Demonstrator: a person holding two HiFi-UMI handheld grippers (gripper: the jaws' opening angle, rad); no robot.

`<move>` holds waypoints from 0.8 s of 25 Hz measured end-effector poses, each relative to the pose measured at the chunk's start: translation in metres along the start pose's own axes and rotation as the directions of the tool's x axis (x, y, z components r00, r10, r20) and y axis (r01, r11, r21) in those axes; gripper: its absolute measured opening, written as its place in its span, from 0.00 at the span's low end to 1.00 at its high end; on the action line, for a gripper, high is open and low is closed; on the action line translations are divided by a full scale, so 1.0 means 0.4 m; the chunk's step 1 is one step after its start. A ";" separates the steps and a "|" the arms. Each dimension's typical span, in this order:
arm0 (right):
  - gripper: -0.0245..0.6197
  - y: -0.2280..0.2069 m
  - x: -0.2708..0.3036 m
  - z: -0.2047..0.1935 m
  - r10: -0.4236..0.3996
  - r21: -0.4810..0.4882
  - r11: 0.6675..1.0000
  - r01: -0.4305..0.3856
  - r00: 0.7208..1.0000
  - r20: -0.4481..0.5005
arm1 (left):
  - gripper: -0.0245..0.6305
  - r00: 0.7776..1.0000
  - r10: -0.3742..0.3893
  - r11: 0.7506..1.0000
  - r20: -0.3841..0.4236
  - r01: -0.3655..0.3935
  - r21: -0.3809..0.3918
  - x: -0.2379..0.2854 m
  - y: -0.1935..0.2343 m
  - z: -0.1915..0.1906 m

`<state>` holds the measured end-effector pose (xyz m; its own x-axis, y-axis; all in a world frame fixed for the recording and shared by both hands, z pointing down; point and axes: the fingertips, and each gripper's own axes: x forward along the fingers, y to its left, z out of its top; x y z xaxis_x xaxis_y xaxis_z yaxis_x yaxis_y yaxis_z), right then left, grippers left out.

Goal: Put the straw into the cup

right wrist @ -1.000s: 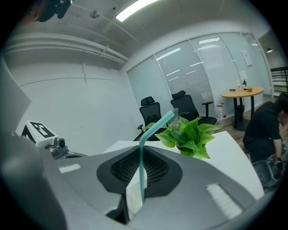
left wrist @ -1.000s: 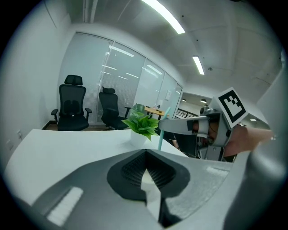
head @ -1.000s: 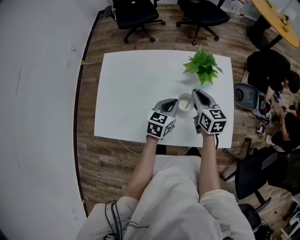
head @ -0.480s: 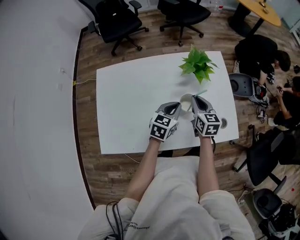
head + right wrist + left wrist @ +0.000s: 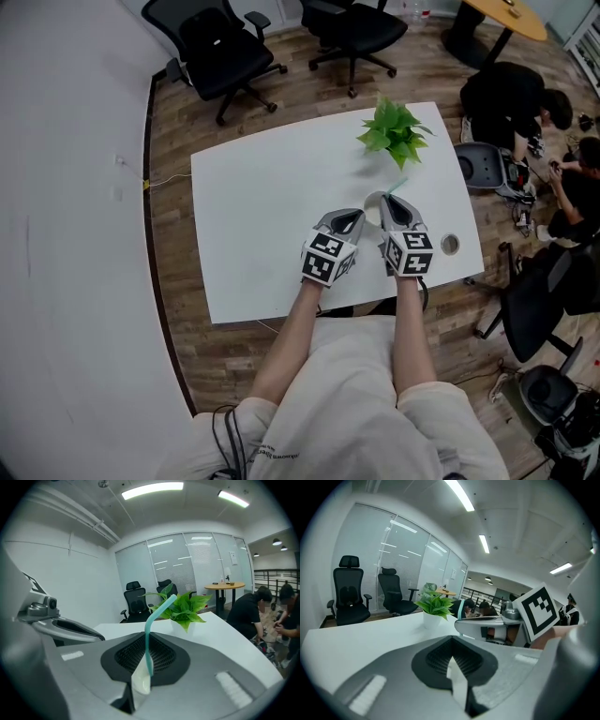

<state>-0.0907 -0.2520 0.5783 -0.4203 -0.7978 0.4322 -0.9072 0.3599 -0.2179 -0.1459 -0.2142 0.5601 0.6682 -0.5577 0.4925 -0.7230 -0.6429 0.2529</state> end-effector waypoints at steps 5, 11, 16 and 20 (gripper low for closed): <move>0.12 -0.001 0.008 -0.028 -0.019 0.001 1.000 0.019 1.000 -0.021 | 0.04 1.000 -0.016 1.000 -0.005 0.016 0.001 -0.001 0.004 -0.007; 0.13 -0.009 0.015 -0.067 -0.041 -0.001 0.999 0.042 0.997 -0.061 | 0.04 1.000 -0.030 1.000 -0.011 0.030 0.002 0.004 0.005 -0.013; 0.13 -0.012 0.014 -0.090 -0.054 -0.012 0.999 0.053 0.994 -0.090 | 0.04 0.999 -0.033 0.999 -0.012 0.033 0.000 0.003 0.004 -0.018; 0.16 -0.012 0.014 -0.108 -0.055 -0.013 0.998 0.054 0.990 -0.128 | 0.04 0.999 -0.032 0.999 -0.015 0.032 -0.003 0.002 0.003 -0.020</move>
<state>-0.0894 -0.2374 0.6197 -0.3688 -0.7478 0.5521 -0.9286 0.3227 -0.1833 -0.1476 -0.2109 0.5676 0.6882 -0.5287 0.4969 -0.7018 -0.6588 0.2710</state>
